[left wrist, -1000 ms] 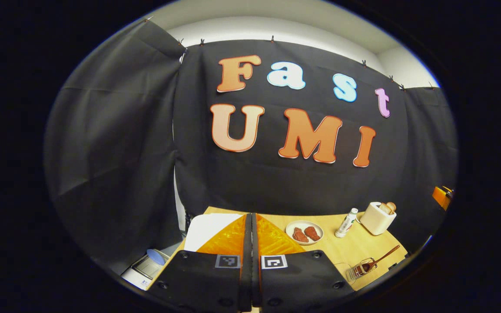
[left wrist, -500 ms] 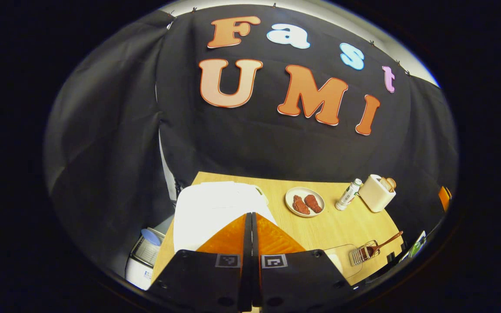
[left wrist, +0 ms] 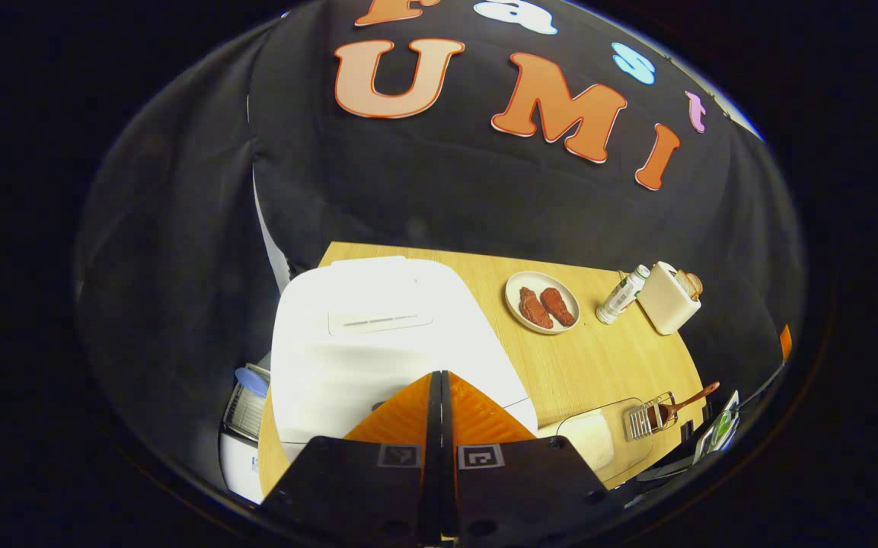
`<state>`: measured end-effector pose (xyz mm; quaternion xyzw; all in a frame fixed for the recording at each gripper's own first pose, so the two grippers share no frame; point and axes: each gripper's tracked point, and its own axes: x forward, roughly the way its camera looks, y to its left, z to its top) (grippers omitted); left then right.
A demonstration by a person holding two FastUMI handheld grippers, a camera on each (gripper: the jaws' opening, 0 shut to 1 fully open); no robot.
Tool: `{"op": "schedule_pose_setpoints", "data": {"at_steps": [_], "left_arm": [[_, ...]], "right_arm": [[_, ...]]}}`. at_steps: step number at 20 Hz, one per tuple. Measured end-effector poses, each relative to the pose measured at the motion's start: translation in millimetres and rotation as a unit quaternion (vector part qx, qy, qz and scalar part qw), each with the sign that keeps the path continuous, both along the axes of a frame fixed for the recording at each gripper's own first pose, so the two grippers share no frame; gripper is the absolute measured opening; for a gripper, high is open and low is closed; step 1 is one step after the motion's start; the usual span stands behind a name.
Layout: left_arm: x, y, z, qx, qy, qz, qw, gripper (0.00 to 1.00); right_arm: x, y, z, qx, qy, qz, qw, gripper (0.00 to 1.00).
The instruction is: Close the left gripper, press the button to open the rice cooker; take a wooden spoon from the chopstick holder with the right hand, scoop a spoonful of rice and pour it into the rice cooker, then put the wooden spoon back into the chopstick holder.
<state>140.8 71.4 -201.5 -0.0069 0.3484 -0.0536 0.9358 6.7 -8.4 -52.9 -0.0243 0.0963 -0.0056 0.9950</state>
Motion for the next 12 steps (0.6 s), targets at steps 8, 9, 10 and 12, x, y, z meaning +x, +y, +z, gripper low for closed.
{"op": "schedule_pose_setpoints", "data": {"at_steps": [8, 9, 10, 12], "left_arm": [[-3, 14, -31, -0.010, 0.031, 0.013, 0.999, 0.05], [-2, 13, -33, -0.014, 0.029, 0.011, 0.999, 0.05], [-5, 13, -38, -0.014, 0.044, 0.010, 0.999, 0.05], [-4, 12, -39, -0.019, 0.040, 0.013, 0.999, 0.05]], "right_arm": [[-3, 0, -3, -0.002, 0.004, -0.004, 1.000, 0.94], [-4, 1, -5, 0.000, 0.006, -0.003, 1.000, 0.94], [-5, 2, -6, 0.001, 0.008, -0.002, 1.000, 0.94], [-5, 4, -7, 0.001, 0.008, -0.001, 1.000, 0.94]]}}
